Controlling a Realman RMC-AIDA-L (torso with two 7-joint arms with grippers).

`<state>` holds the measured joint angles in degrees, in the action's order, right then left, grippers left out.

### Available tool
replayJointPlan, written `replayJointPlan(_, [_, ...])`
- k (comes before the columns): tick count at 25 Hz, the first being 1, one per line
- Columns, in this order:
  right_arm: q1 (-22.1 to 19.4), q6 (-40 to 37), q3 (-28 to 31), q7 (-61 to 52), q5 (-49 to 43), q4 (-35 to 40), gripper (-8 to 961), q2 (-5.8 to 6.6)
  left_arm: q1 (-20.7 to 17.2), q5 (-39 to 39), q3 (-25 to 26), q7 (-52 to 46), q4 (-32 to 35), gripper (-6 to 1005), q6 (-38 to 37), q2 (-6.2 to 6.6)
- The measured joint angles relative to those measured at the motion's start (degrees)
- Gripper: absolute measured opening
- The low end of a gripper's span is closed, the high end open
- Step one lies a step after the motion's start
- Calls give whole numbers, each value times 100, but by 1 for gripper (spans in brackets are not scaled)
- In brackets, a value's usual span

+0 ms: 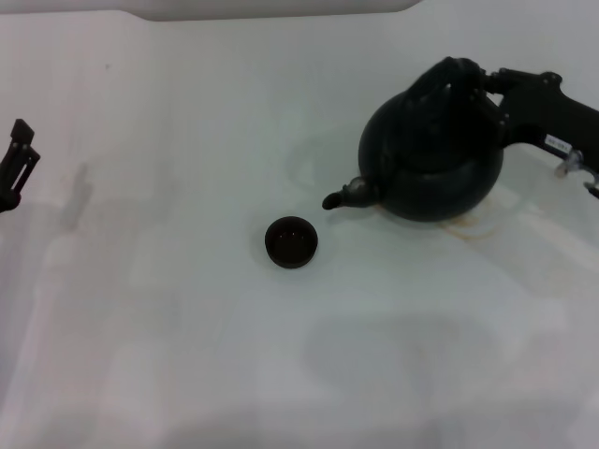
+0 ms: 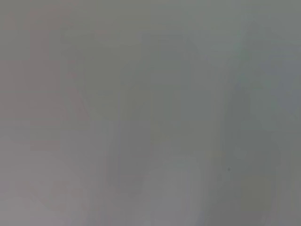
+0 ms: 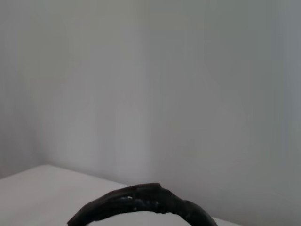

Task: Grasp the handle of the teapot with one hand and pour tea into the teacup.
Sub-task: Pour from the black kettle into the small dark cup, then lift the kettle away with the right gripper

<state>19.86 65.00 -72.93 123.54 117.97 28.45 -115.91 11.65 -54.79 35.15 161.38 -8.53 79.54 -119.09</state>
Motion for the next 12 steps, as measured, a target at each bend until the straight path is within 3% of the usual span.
replayJointPlan(8, [-946, -1759, -1524, -527, 118, 2419, 185, 25, -11, -63, 0, 9, 36, 889, -12, 6])
replayJointPlan(12, [-1374, -2090, -1853, -544, 70, 3139, 185, 38, 7, -64, 0, 4, 74, 889, -14, 9])
